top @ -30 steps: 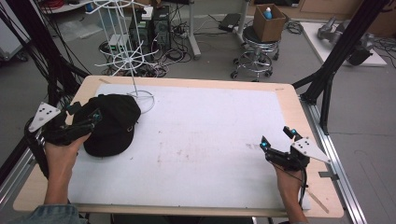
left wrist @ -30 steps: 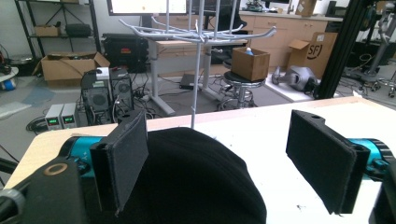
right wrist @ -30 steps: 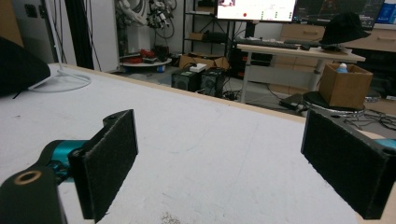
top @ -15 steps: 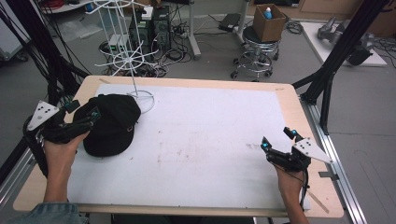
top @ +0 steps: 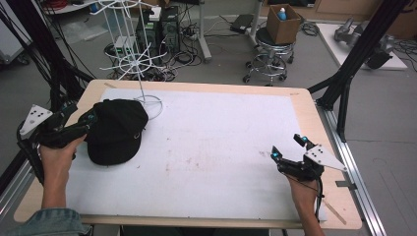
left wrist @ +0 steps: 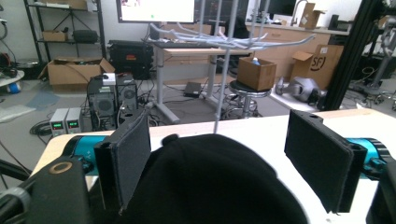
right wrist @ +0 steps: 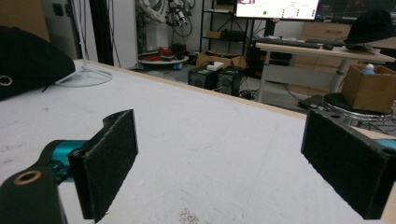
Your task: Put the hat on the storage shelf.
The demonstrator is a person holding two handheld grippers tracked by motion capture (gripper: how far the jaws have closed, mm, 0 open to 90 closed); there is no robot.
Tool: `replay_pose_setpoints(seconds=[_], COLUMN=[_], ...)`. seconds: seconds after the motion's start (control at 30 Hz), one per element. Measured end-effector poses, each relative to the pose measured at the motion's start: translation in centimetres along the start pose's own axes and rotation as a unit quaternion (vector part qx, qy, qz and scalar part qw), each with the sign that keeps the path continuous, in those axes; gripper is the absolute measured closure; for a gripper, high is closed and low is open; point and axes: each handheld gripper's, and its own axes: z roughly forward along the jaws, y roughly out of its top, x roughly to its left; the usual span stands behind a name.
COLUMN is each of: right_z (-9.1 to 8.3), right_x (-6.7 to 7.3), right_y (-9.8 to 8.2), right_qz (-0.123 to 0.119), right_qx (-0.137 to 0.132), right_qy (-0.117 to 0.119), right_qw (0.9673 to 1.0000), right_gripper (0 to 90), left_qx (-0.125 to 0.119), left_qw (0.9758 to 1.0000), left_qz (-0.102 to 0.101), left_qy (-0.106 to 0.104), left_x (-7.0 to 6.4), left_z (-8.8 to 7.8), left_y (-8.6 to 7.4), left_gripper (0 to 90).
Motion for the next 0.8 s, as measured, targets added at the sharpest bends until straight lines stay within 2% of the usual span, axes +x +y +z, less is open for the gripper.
replay_pose_setpoints(seconds=[0.2,0.37,0.47,0.7,0.8], right_z=[-0.3,-0.8,-1.0,-1.3,-1.3], right_x=[0.1,0.0,0.0,0.0,0.0], right_y=[-0.1,-0.1,-0.1,-0.1,-0.2], right_qz=[-0.005,-0.001,-0.004,-0.004,-0.005], right_qx=[0.007,0.005,0.005,0.014,0.02], right_qy=[0.002,0.02,0.025,0.042,0.048], right_qw=[1.0,0.9998,0.9997,0.999,0.9987], right_gripper=[10.2,10.2,10.2,10.2,10.2], left_qx=[0.001,0.008,0.011,0.034,0.045], left_qw=[0.9997,0.9992,0.9992,0.9993,0.9989], left_qz=[-0.023,-0.034,-0.033,-0.014,-0.014], left_qy=[-0.007,-0.017,-0.022,-0.001,-0.004], left_x=[1.5,2.3,2.5,3.1,3.5], left_z=[1.0,1.9,2.5,3.5,3.8], left_y=[-0.4,-0.7,-1.1,-2.0,-2.4], left_gripper=[22.8,23.9,24.3,24.0,25.0])
